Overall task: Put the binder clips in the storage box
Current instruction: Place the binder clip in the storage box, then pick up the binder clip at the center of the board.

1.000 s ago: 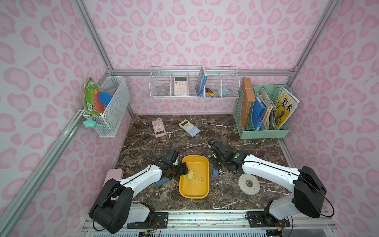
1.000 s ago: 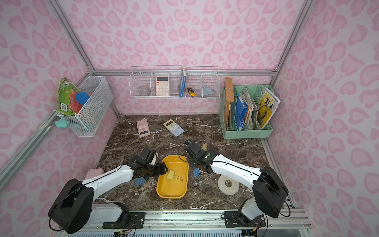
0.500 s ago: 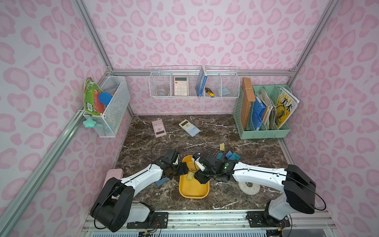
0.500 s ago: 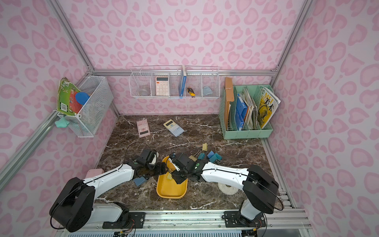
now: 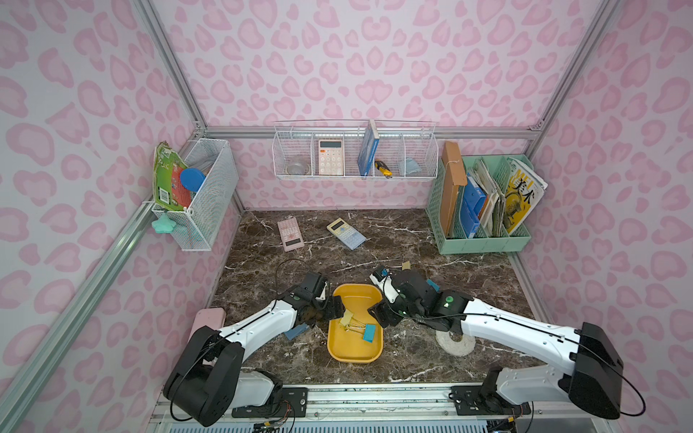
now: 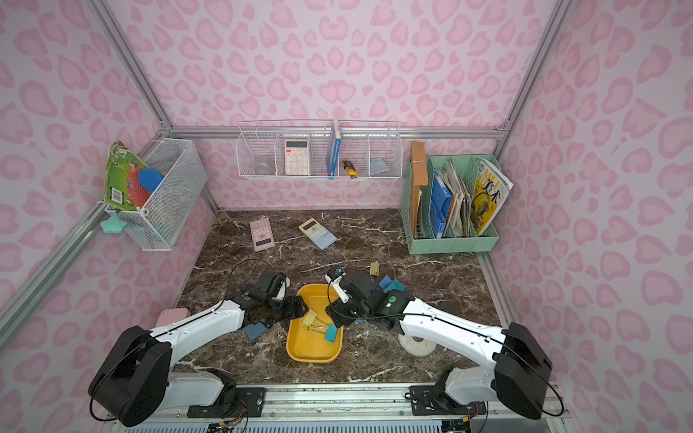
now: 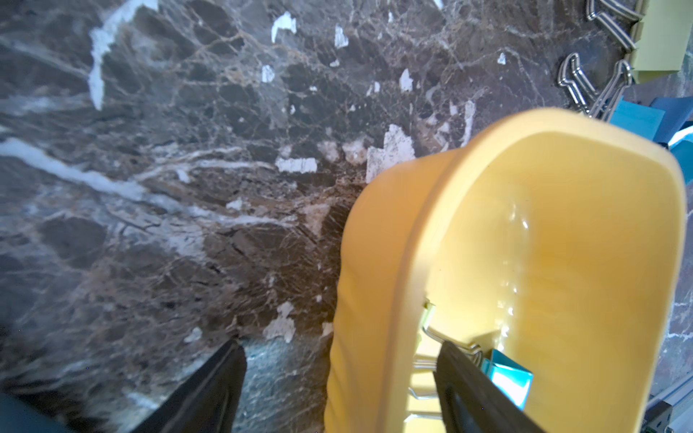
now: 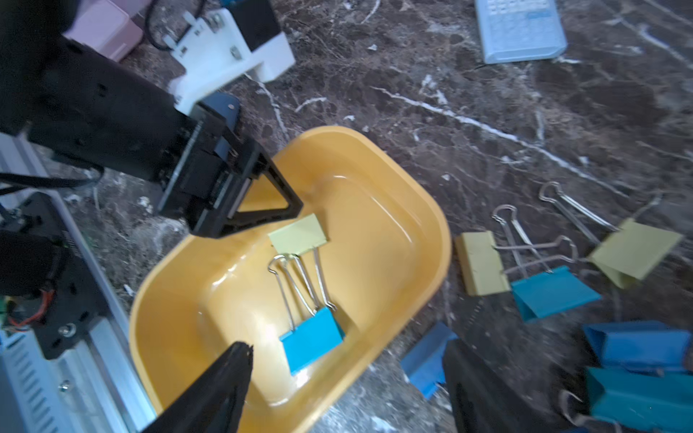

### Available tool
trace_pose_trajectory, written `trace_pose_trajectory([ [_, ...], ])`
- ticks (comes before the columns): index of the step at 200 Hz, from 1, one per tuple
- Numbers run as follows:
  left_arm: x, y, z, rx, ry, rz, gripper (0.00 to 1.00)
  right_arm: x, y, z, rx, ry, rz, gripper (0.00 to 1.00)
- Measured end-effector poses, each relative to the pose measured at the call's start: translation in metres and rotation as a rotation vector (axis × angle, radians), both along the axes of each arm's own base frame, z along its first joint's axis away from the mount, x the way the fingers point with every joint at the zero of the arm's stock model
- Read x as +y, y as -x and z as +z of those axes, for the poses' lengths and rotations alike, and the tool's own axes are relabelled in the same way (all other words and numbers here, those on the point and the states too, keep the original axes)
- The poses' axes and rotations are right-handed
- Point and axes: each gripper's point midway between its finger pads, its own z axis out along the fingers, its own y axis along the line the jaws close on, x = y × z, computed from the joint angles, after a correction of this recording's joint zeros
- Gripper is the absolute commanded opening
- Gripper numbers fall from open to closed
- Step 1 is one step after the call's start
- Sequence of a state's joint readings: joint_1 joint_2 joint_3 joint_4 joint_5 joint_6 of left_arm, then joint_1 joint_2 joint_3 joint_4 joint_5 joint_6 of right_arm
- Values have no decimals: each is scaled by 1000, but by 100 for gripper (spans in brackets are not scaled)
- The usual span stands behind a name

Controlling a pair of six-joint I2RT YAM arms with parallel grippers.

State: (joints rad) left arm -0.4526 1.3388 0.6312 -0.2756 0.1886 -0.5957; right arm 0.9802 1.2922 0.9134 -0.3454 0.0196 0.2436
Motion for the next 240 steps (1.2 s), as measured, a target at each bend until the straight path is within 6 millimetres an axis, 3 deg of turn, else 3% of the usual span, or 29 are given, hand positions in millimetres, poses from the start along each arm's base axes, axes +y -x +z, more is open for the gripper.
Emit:
trace_pose_trajectory([
  [19, 0, 0, 0, -1, 0, 0, 84, -17, -2, -6, -39, 78, 38, 84],
  [57, 0, 0, -3, 5, 0, -1, 84, -28, 7, -29, -71, 227, 192, 83],
  [87, -1, 0, -3, 7, 0, -6, 84, -44, 6, -48, -124, 332, 277, 81],
  [103, -1, 0, -3, 5, 2, -7, 84, -51, 0, -48, -148, 348, 297, 81],
  [169, -1, -1, -2, -8, 2, -19, 84, -48, -12, -70, -174, 366, 398, 81],
  [240, 0, -2, -3, -6, 3, -15, 84, -49, -11, -105, -117, 390, 441, 80],
])
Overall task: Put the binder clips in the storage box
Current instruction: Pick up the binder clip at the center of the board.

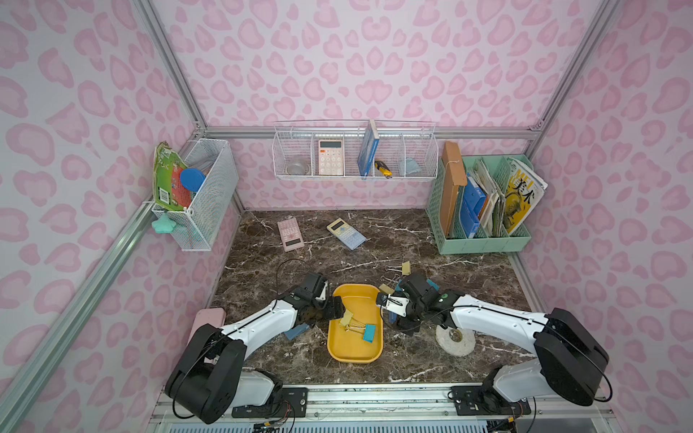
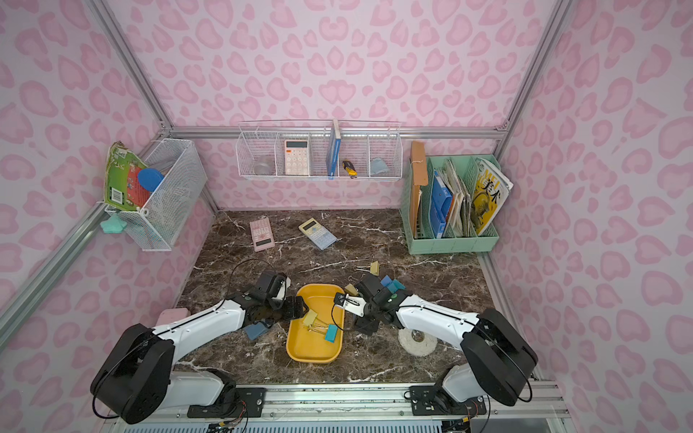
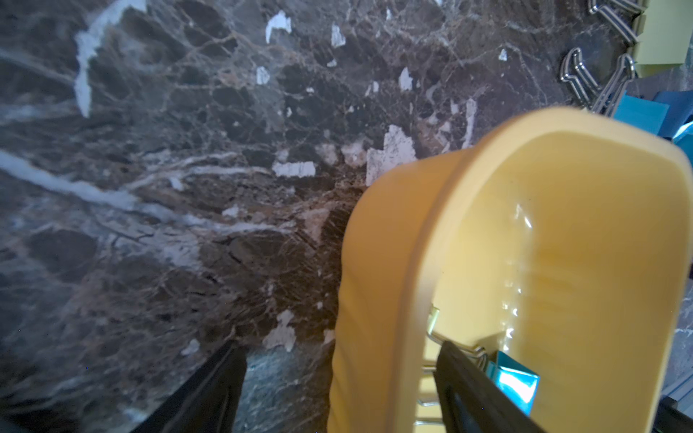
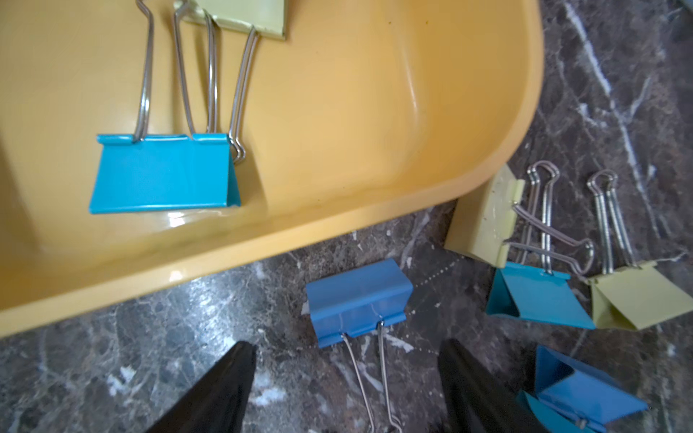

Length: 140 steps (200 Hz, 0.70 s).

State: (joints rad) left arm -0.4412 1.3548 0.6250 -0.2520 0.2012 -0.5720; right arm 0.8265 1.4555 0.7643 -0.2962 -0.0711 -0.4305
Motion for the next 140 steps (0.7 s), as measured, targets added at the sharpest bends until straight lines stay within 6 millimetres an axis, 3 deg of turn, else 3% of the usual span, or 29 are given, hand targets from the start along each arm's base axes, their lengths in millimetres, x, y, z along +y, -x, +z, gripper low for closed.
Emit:
trace_pose_trajectory([
  [64, 1, -1, 0, -1, -1, 1, 84, 5, -8, -17, 24, 7, -8, 77],
  [140, 2, 0, -3, 9, -7, 4, 84, 7, -16, -30, 47, 10, -15, 53],
])
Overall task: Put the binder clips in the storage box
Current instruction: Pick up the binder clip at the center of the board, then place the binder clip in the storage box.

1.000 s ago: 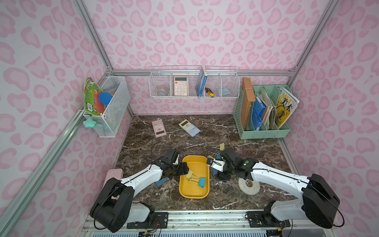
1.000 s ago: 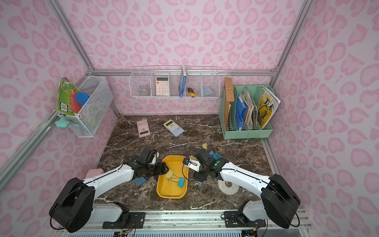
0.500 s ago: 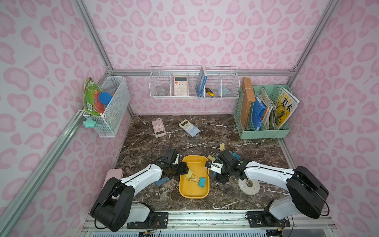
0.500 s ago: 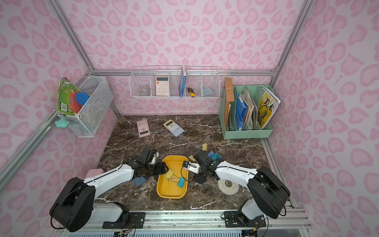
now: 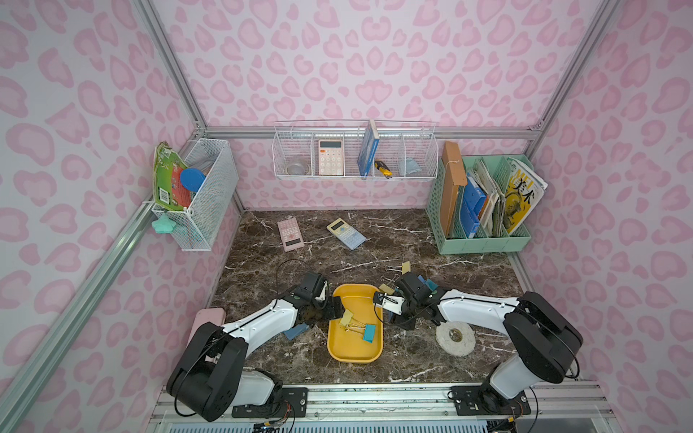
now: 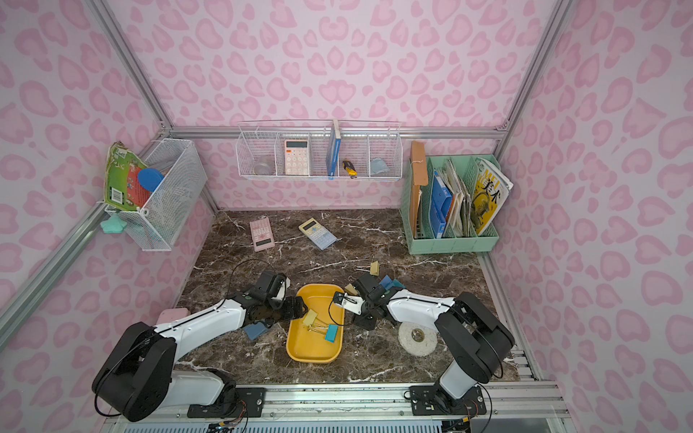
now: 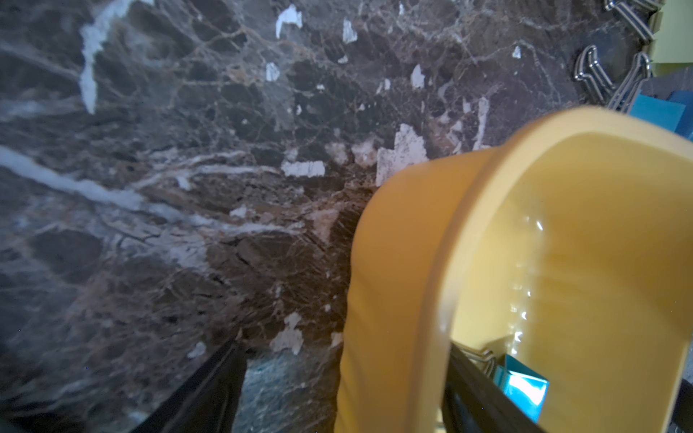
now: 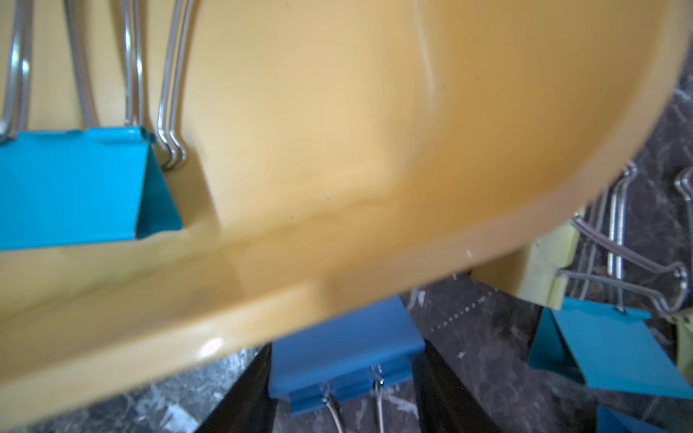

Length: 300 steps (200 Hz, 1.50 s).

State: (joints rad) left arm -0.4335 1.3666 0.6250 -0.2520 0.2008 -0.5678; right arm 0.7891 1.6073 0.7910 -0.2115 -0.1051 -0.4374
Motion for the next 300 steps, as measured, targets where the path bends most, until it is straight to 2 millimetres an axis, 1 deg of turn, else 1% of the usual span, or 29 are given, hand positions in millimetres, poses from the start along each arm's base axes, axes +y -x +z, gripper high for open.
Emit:
trace_pose_trajectory([
  [13, 0, 0, 0, 0, 0, 0, 84, 1, -1, 0, 0, -4, 0, 44],
  [24, 0, 0, 0, -1, -1, -1, 84, 2, -2, 1, -1, -12, -8, 40],
  [49, 0, 0, 0, -1, -1, -2, 84, 3, -3, 3, -4, -19, -17, 36],
  [66, 0, 0, 0, -1, -1, -2, 84, 1, -7, 12, -29, -25, -39, 36],
  [90, 0, 0, 0, -1, -1, -1, 83, -1, -17, 40, -94, -59, -76, 37],
  [109, 0, 0, 0, 0, -1, -2, 84, -2, -25, 69, -153, -89, -106, 37],
  [120, 0, 0, -1, 3, -3, -2, 84, 1, -25, 86, -174, -116, -109, 37],
  [134, 0, 0, -2, 6, -4, -2, 84, 12, -19, 109, -197, -163, -80, 39],
  [146, 0, -1, -2, 7, -4, -2, 84, 24, -10, 123, -205, -199, -49, 40],
  [163, 0, -1, -4, 11, -6, -2, 84, 47, 11, 132, -192, -236, 20, 42],
  [174, -1, -1, -4, 12, -6, -2, 84, 62, 25, 132, -167, -249, 65, 42],
  [185, -1, -2, -4, 11, -5, -2, 84, 76, 33, 130, -139, -255, 92, 42],
  [210, -1, -2, -4, 10, -5, -2, 84, 103, 42, 119, -87, -250, 121, 44],
  [229, -1, -2, -2, 5, -2, -1, 84, 116, 48, 105, -44, -241, 139, 44],
  [239, -1, -3, 0, 0, -1, 0, 84, 119, 50, 97, -20, -235, 143, 45],
  [250, -1, -3, 1, -4, 1, 3, 84, 117, 48, 88, -11, -216, 130, 47],
  [260, 0, -3, 2, -7, 0, 5, 84, 116, 47, 81, 5, -212, 116, 55],
  [282, 1, -4, 4, -15, 0, 10, 83, 114, 42, 76, 6, -222, 95, 64],
  [300, 2, -3, 5, -18, -7, 14, 83, 109, 39, 71, 16, -220, 70, 67],
])
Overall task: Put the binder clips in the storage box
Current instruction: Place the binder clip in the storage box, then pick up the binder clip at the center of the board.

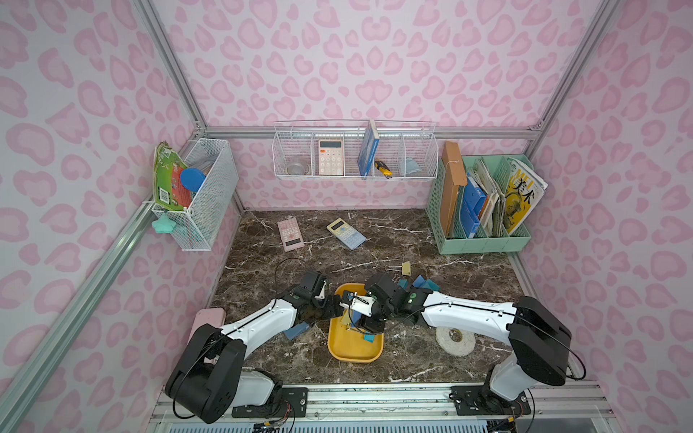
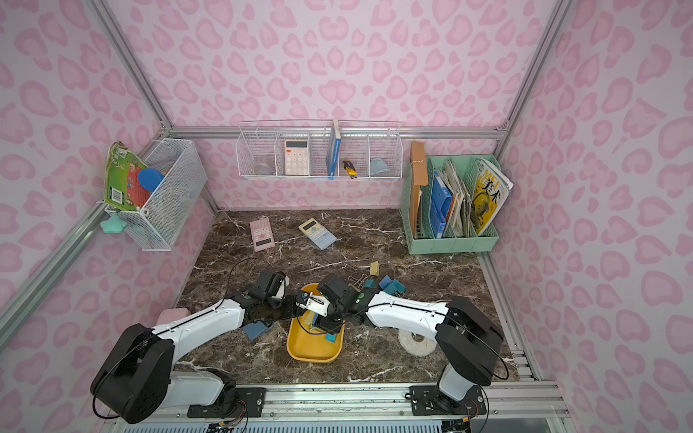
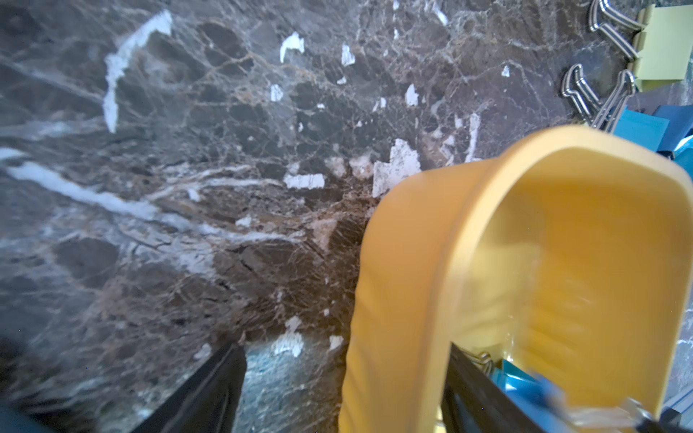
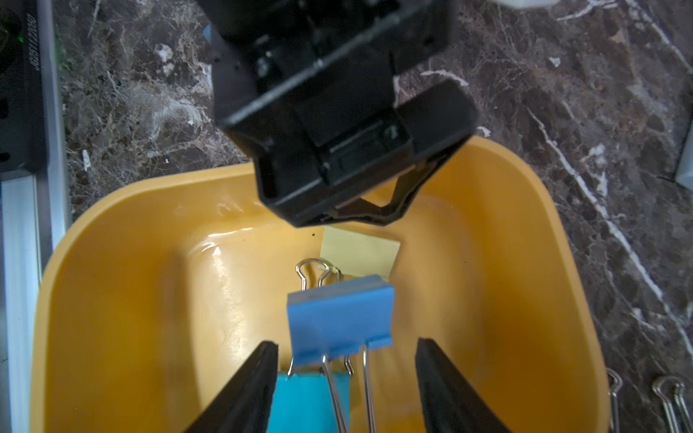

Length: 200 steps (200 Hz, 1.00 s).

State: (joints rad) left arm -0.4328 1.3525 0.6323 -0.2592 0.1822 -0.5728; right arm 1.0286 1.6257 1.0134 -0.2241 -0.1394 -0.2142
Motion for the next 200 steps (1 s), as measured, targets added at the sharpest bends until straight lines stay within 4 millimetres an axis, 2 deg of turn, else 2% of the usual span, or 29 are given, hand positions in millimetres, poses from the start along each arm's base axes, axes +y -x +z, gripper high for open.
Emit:
trace_pose_trajectory([
  [17, 2, -1, -1, -2, -10, 6, 82, -5, -5, 0, -3, -1, -19, 68],
  [43, 3, 1, -2, 4, -15, 8, 80, -7, -14, 10, -19, -38, -48, 66],
  [62, 4, 2, -3, 11, -20, 9, 80, -20, -31, 22, -38, -66, -131, 67],
  [79, 6, 5, -3, 18, -26, 10, 80, -52, -72, 36, -83, -73, -333, 67],
  [93, 7, 6, -3, 18, -26, 10, 80, -81, -102, 41, -95, -58, -505, 67],
  [100, 7, 6, -3, 19, -27, 10, 80, -102, -115, 39, -93, -38, -607, 68],
  [119, 7, 7, -3, 21, -27, 10, 80, -159, -132, 20, 0, 13, -874, 65],
  [135, 7, 7, -3, 20, -27, 10, 80, -203, -133, 3, 82, 39, -1090, 65],
  [140, 7, 7, -3, 19, -26, 10, 81, -210, -127, -1, 109, 47, -1123, 65],
  [157, 7, 7, -2, 18, -26, 10, 81, -212, -108, -4, 190, 28, -1170, 67],
  [176, 7, 7, -1, 15, -23, 10, 81, -217, -100, -2, 228, 0, -1237, 68],
  [200, 6, 7, -2, 17, -21, 8, 81, -220, -83, -16, 297, 18, -1276, 68],
])
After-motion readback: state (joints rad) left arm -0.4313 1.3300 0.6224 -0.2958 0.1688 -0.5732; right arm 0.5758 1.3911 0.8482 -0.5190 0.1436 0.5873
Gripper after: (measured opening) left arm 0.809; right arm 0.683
